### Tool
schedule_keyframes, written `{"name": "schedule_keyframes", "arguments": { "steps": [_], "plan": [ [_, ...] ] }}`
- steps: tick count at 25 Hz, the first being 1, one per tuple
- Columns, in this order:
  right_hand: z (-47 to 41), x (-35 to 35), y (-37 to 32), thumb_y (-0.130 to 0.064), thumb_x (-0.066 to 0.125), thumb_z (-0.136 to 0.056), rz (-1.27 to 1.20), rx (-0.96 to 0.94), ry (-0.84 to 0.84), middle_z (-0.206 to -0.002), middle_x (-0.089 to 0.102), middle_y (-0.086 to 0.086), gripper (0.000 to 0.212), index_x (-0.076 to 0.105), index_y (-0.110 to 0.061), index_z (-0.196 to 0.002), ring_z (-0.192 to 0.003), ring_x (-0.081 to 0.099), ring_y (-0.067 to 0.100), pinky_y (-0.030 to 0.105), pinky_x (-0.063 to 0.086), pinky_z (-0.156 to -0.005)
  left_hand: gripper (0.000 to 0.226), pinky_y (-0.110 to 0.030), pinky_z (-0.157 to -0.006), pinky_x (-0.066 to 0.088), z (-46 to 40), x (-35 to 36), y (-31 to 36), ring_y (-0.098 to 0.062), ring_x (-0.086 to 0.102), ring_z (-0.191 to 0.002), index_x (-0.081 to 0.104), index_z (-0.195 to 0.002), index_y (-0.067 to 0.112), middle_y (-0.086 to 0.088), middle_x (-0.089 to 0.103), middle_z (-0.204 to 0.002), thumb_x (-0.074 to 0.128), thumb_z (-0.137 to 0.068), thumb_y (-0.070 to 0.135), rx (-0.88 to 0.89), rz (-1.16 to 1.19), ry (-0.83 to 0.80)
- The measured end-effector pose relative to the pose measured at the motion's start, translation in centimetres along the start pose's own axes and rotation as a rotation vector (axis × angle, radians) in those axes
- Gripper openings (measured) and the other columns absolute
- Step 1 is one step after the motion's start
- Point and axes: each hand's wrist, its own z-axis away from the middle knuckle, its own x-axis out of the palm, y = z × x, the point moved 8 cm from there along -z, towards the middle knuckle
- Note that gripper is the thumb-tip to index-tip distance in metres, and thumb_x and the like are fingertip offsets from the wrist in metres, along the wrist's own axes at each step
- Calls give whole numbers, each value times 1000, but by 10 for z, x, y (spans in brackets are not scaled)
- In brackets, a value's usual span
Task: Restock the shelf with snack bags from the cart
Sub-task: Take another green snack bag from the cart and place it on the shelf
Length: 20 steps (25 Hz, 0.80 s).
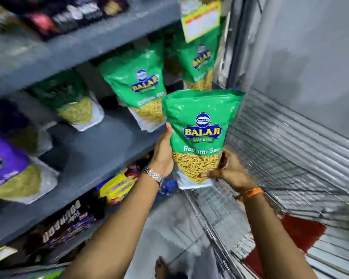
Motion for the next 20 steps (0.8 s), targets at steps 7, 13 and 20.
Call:
{"name": "schedule_keyframes", "arguments": {
  "steps": [7,13,20],
  "plan": [
    [-88,183,-72,18,84,-54,127,-155,-362,-128,64,22,84,47,9,-129,-111,65,20,31,55,-94,59,-53,-106,46,36,-151,129,-32,54,-131,47,-143,10,-14,54,-144,42,-97,46,331,161,298],
    [-155,278,-73,-30,97,-47,328,-215,-460,-124,67,9,93,53,-15,-128,-119,62,28,53,48,-105,52,-51,-106,46,32,-236,164,-31,57,-126,51,-139,10,-14,58,-139,36,-100,42,427,264,440],
    [-187,306,-59,4,91,-54,363,-209,-488,-127,65,-1,98,43,-15,-137,-115,62,4,32,51,-102,45,-46,-107,46,12,-275,158,-26,59,-125,55,-136,12,-9,61,-137,38,-102,36,469,258,394]
  ]
}}
